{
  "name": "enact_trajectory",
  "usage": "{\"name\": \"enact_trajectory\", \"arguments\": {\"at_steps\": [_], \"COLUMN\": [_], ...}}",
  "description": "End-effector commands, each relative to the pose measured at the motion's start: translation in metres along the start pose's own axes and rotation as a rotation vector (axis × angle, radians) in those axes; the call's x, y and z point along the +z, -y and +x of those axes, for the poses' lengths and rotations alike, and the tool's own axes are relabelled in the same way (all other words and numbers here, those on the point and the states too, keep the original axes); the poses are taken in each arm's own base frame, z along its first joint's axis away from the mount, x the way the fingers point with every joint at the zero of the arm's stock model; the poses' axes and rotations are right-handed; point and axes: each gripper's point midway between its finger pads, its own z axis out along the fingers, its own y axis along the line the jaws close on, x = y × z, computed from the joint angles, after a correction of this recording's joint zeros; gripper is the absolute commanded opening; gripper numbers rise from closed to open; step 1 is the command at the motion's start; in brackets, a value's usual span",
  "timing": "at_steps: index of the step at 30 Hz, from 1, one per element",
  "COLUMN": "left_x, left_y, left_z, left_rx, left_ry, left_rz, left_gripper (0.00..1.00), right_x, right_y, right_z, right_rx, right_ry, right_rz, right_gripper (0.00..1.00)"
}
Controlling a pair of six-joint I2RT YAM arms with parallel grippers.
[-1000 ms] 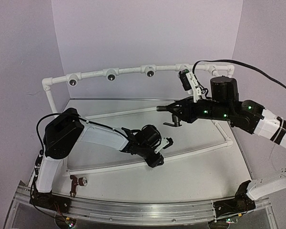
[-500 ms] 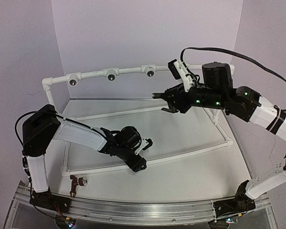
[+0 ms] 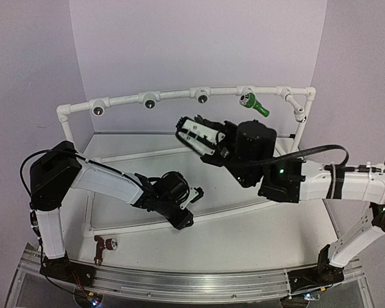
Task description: Install the water faucets
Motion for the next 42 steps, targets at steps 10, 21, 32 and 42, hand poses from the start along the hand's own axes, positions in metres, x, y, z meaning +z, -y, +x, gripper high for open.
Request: {"name": "enact_trajectory", "arguments": {"at_steps": [10, 21, 32, 42], "left_x": [0.003, 0.015, 0.018, 0.02], "left_y": [0.0, 0.008, 0.008, 0.01], "left_z": [0.012, 0.028, 0.035, 0.032], "left_rx": [-0.052, -0.071, -0.066, -0.067], "left_ry": [-0.023, -0.078, -0.095, -0.094], "left_rz": [0.04, 0.091, 0.092, 0.102], "left_gripper": [0.32, 0.22, 0.18, 0.16], "right_x": [0.005, 0.017, 0.033, 0.04], "right_y": [0.06, 0.05, 0.053, 0.051], "right_z": [0.014, 0.003, 0.008, 0.002], "right_rx": [-0.225, -0.11, -0.066, -0.043], "right_ry": [-0.203, -0.15, -0.153, -0.125], "right_rz": [0.476, 0.377, 0.379, 0.356], "right_gripper": [0.0, 0.0, 0.0, 0.0]}}
